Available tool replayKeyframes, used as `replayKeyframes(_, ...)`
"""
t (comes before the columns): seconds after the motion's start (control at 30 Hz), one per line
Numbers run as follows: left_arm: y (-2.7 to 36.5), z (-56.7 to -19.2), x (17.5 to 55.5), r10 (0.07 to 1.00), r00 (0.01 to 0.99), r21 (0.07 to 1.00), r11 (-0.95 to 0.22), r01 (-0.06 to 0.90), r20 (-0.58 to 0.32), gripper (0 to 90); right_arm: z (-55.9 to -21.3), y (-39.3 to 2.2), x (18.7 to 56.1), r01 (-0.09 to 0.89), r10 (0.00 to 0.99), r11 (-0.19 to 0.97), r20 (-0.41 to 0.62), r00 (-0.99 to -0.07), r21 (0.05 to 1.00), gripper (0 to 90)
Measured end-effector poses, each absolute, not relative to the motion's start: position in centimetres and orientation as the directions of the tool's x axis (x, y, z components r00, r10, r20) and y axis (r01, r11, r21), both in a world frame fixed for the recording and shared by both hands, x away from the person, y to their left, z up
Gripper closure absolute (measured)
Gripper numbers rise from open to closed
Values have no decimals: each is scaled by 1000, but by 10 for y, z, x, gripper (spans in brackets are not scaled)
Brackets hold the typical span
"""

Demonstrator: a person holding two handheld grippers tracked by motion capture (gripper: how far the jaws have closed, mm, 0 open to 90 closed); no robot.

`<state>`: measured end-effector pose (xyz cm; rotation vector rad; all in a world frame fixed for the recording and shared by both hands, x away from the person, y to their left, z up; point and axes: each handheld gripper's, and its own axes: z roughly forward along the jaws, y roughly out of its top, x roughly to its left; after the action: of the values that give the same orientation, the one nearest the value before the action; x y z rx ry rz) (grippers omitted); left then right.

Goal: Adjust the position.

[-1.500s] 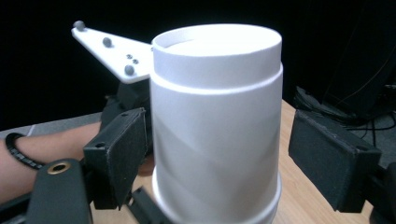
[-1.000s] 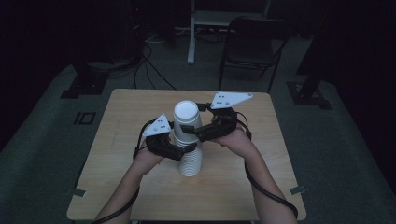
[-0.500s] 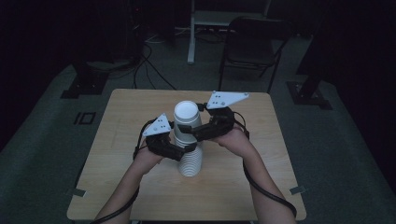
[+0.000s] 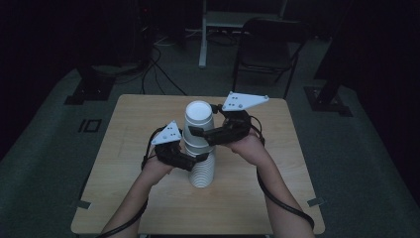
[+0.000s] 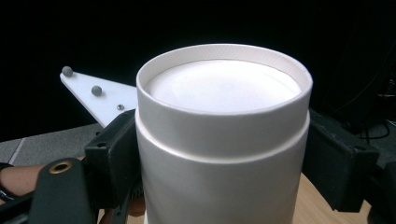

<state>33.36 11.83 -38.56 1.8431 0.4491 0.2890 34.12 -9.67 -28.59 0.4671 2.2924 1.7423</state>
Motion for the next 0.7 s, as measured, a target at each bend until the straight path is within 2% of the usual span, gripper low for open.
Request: replayKeyframes(0.7,118,-386,334,443,896,949,-268,164,-30,49,-238,-123,322,41,365,122,-7,-931,992,195)
